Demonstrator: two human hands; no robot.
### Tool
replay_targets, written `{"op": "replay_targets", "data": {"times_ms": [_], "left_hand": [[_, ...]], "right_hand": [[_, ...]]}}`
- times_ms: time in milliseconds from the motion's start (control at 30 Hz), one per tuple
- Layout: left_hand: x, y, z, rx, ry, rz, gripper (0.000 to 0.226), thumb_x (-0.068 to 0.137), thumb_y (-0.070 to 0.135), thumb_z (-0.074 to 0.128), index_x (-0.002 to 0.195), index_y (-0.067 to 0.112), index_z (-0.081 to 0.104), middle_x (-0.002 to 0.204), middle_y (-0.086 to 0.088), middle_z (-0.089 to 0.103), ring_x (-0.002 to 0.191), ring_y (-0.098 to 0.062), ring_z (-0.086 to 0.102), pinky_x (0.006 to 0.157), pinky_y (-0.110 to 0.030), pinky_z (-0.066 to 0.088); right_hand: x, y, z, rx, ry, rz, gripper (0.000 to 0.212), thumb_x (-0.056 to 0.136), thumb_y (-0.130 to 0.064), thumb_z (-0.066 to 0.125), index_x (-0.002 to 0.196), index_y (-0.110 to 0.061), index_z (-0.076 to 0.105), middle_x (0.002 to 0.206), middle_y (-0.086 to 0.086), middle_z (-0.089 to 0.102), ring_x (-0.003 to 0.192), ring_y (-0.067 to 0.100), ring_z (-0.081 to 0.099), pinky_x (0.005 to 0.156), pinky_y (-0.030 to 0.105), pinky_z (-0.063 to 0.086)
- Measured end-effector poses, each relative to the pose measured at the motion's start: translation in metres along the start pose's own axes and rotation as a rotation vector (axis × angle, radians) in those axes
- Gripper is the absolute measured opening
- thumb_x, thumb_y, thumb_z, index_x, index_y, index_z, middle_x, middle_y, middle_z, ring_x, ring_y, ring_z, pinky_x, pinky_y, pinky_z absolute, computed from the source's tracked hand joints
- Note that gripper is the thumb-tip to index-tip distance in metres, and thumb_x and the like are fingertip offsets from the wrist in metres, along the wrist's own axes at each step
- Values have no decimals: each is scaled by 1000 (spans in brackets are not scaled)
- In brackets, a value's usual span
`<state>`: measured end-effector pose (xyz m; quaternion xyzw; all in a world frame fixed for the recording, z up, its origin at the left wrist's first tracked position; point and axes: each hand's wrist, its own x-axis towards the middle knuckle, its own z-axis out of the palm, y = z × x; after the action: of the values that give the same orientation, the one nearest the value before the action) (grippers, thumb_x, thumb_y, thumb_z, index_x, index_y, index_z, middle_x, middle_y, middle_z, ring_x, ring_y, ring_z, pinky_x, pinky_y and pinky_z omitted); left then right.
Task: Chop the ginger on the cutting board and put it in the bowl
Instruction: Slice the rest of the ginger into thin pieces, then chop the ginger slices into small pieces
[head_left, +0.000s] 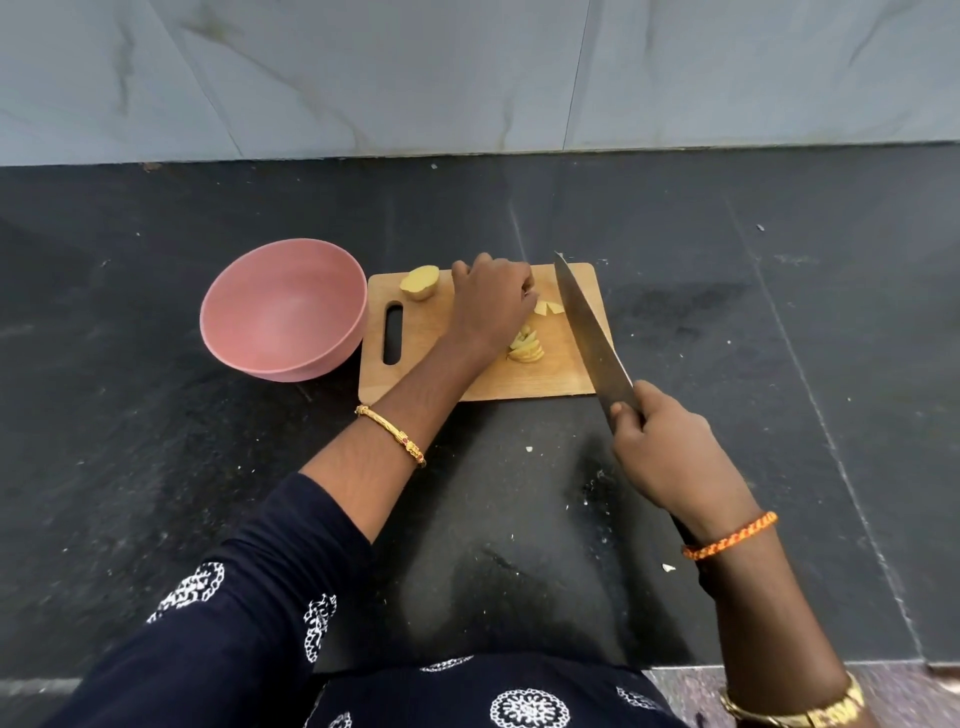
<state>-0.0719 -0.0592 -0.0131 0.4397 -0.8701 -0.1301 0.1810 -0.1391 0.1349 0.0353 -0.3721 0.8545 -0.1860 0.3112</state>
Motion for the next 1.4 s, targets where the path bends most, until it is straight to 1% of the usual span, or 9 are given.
{"op": "replay_targets", "data": {"times_ms": [267, 533, 633, 733, 833, 933, 1100, 1300, 1400], "left_hand": [[3, 9, -9, 181, -134, 48, 15, 92, 19, 54, 98, 18, 66, 102, -3, 63, 102, -20, 48, 92, -41, 29], [1, -6, -32, -74, -240, -40, 26, 95, 33, 48, 109, 23, 68, 115, 2, 61, 115, -22, 47, 98, -45, 29], [-10, -19, -42, -407, -145, -145, 24, 93, 27, 52, 107, 19, 69, 108, 3, 67, 100, -12, 57, 91, -34, 46], [-25, -29, -36, -571, 31, -300, 21, 92, 22, 53, 103, 16, 70, 100, 3, 68, 91, -6, 58, 78, -18, 47], [-40, -32, -24, -642, 241, -392, 22, 93, 22, 48, 100, 16, 68, 99, 3, 67, 93, -8, 59, 83, -25, 49], [-58, -27, -13, -697, 361, -408, 25, 95, 17, 43, 110, 14, 63, 110, 0, 63, 103, -9, 55, 91, -25, 45], [-78, -23, 1, -619, 308, -261, 37, 95, 9, 42, 131, 8, 48, 136, -5, 49, 126, -9, 40, 107, -23, 31], [-74, -37, -8, -472, 554, -242, 31, 89, 7, 40, 114, 4, 58, 113, -8, 60, 109, -20, 53, 98, -35, 42], [-67, -47, -13, -338, 491, -234, 37, 82, -3, 43, 116, 3, 55, 117, -11, 54, 113, -22, 49, 100, -26, 38]], "right_hand": [[8, -1, 8, 17, -13, 11, 19, 97, -26, 38, 98, -14, 52, 89, 13, 62, 81, 31, 60, 70, 35, 47], [9, 8, 5, 9, 55, 49, 18, 97, -25, 38, 98, -15, 52, 81, 11, 59, 77, 33, 60, 71, 41, 53], [9, 6, 7, -57, 46, 35, 18, 98, -24, 37, 103, -16, 52, 83, 11, 59, 80, 31, 60, 72, 36, 50], [7, -1, 14, -121, 30, -18, 15, 97, -25, 38, 97, -15, 49, 90, 16, 61, 85, 36, 59, 77, 39, 51], [3, -9, 20, -172, 1, -64, 13, 98, -26, 36, 96, -17, 46, 86, 13, 58, 82, 33, 59, 76, 40, 51], [1, -11, 19, -202, -17, -89, 17, 98, -26, 36, 103, -16, 49, 86, 12, 61, 80, 31, 62, 76, 43, 54], [1, -3, 14, -154, -11, -96, 16, 97, -27, 39, 102, -20, 52, 86, 11, 63, 80, 32, 62, 75, 44, 54], [12, 2, 13, -101, 117, -61, 17, 96, -26, 41, 105, -16, 52, 88, 17, 63, 79, 35, 60, 72, 40, 53], [19, -4, 15, -196, 129, -86, 27, 96, -28, 41, 123, -27, 45, 99, 15, 64, 86, 38, 61, 73, 40, 52]]}}
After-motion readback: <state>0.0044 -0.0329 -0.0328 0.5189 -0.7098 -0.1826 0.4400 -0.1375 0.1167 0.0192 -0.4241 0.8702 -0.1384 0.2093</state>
